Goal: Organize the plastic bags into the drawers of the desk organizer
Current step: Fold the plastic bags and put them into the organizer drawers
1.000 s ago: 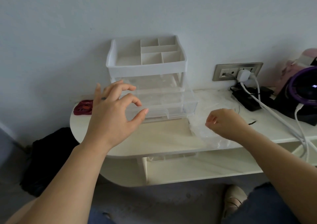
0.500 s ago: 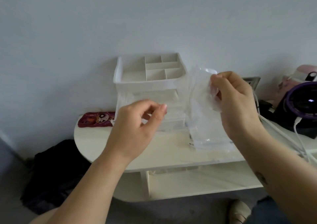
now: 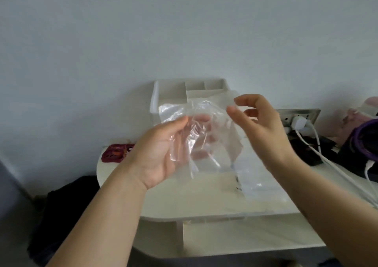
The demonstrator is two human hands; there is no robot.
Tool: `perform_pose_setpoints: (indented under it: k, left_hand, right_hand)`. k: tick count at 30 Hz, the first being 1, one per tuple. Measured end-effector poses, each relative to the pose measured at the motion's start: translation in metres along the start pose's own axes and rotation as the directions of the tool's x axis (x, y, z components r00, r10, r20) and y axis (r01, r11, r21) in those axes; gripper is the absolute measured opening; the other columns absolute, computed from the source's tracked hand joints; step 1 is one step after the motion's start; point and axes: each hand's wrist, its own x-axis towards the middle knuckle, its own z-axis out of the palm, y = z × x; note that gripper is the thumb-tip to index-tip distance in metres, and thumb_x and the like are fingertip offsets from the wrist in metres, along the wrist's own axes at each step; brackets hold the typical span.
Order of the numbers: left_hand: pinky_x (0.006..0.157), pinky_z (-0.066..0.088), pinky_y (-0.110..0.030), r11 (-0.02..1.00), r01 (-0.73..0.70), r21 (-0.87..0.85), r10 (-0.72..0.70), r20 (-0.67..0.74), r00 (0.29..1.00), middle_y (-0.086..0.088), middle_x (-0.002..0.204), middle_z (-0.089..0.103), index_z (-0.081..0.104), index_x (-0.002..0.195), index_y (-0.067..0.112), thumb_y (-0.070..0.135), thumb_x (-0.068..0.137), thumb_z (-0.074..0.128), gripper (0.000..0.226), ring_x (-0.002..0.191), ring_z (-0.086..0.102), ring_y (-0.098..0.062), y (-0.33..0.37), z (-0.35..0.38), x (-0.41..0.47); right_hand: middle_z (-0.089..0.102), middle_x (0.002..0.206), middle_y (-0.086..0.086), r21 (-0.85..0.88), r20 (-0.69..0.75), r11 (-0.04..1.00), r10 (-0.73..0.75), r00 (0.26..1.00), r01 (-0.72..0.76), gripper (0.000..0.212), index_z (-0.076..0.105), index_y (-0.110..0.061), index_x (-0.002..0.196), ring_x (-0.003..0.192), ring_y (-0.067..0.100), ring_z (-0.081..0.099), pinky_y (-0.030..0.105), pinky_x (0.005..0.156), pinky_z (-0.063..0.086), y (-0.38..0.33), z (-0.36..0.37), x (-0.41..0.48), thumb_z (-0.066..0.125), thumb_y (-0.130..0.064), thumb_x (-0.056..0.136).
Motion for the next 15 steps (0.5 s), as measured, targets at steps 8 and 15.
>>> perform_pose_setpoints:
  k: [8, 15]
  left_hand:
    - [0.071, 0.056, -0.042, 0.984, 0.128, 0.126, -0.137, 0.066, 0.988, -0.006, 0.098, 0.068, 0.075, 0.092, 0.01, 0.026, 0.076, 0.06, 0.027, 0.096, 0.064, -0.021, 0.034, -0.021, 0.002]
    - [0.065, 0.058, -0.032, 0.941, 0.152, 0.303, -0.116, -0.131, 0.985, -0.01, 0.099, 0.072, 0.075, 0.095, 0.01, 0.024, 0.087, 0.051, 0.029, 0.087, 0.071, -0.029, 0.036, -0.03, 0.009]
  right_hand:
    - [0.065, 0.119, 0.008, 0.307, 0.711, 0.9, 0.0, 0.703, -0.311, 0.059, 0.062, -0.01, 0.12, 0.112, 0.023, 0.061, 0.032, 0.091, 0.05, -0.005, -0.012, 0.05, 0.078, -0.037, 0.07]
    - [0.064, 0.061, -0.001, -0.009, 0.695, 0.952, 0.226, 0.683, -0.306, 0.016, 0.068, -0.011, 0.078, 0.056, 0.012, 0.062, 0.019, 0.058, 0.051, -0.015, -0.012, 0.083, 0.067, -0.027, 0.076]
